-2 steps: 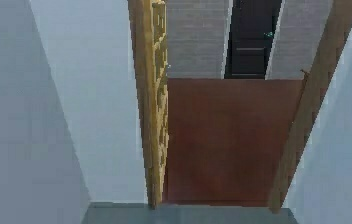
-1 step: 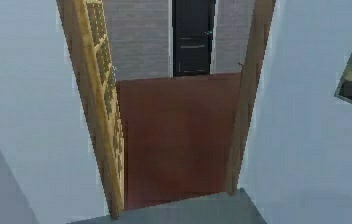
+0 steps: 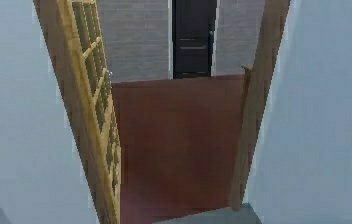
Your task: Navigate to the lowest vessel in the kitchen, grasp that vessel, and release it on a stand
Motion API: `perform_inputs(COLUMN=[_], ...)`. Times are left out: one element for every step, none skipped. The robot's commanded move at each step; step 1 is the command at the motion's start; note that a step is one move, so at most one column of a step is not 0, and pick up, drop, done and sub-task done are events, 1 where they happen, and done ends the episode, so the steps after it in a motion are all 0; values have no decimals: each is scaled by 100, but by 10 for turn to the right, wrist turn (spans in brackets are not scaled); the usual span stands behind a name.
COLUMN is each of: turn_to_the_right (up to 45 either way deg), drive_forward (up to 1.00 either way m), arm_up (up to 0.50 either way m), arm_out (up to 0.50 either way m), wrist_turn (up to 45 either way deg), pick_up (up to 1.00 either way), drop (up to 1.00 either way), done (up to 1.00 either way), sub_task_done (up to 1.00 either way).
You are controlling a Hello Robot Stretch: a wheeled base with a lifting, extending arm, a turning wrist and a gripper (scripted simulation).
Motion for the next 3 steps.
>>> perform_inputs(turn_to_the_right=[30,-150,0], drive_forward=[0,0,15], arm_up=[0,0,0], arm_out=[0,0,0], wrist_turn=[0,0,0], pick_up=[0,0,0], drop=[0,0,0], done=[0,0,0], sub_task_done=[0,0,0])
